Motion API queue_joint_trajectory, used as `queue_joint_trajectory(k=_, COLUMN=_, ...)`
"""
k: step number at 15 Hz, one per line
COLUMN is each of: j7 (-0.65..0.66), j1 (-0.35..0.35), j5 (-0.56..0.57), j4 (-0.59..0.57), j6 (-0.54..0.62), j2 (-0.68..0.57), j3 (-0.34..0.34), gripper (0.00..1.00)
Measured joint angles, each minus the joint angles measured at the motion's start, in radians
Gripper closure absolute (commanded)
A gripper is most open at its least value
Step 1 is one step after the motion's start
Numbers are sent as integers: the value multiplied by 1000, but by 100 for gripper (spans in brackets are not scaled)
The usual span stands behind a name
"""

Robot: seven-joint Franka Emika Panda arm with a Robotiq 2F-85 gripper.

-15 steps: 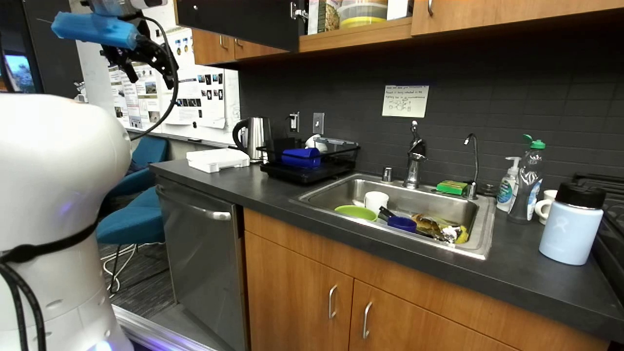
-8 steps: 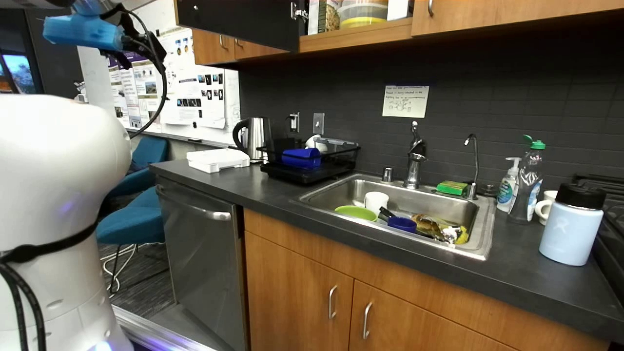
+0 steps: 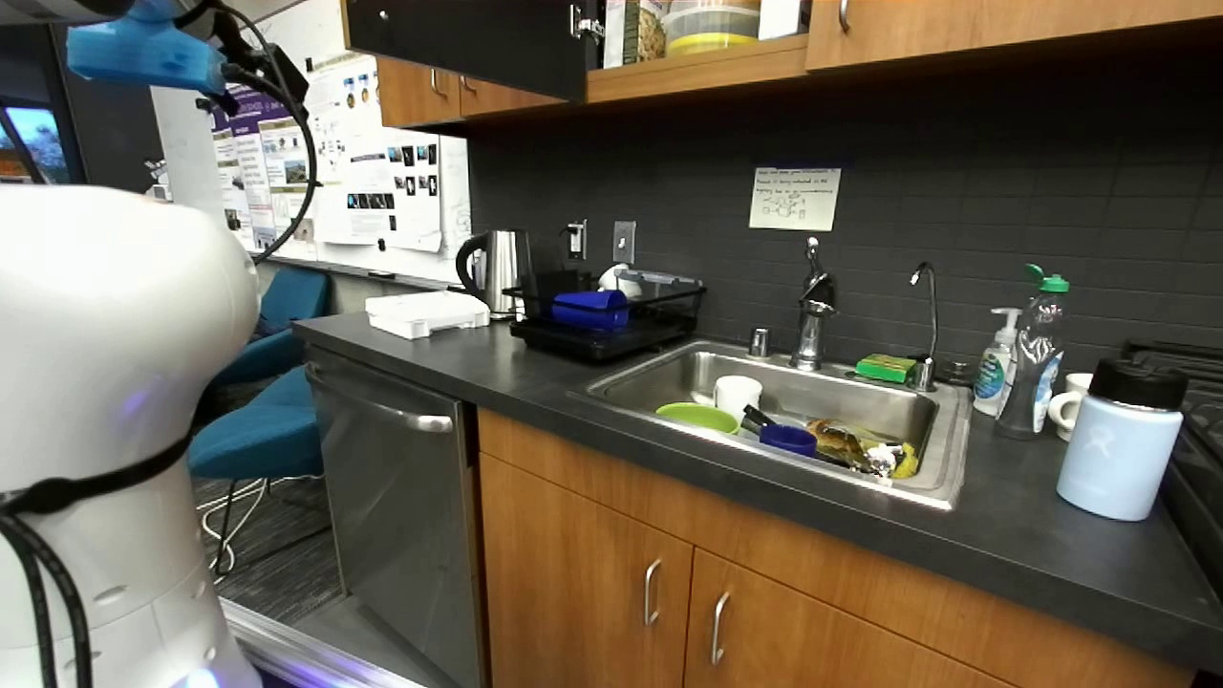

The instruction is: Close the open upper cabinet door.

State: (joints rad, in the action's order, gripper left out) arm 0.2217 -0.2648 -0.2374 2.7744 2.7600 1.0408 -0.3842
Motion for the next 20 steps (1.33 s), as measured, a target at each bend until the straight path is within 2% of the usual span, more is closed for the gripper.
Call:
queue_joint_trajectory(k=5, j7=64, j1=6, j5=0, j4=-1, j6=212, j2=15, j3=-38, gripper=0)
queue_joint_trajectory(k=10, j7=108, j1=48, j5=0, j4=0, j6=361, j2=15, j3=-103, gripper=0)
queue_joint_trajectory(k=15, j7=150, j1=120, j5=-1, j4=0, j6=470, j2=15, j3=-172, gripper=0)
queue_joint_trajectory(k=20, j7=163, j1=138, j5=-1, j4=0, j6=526, j2=15, j3=-210, gripper=0)
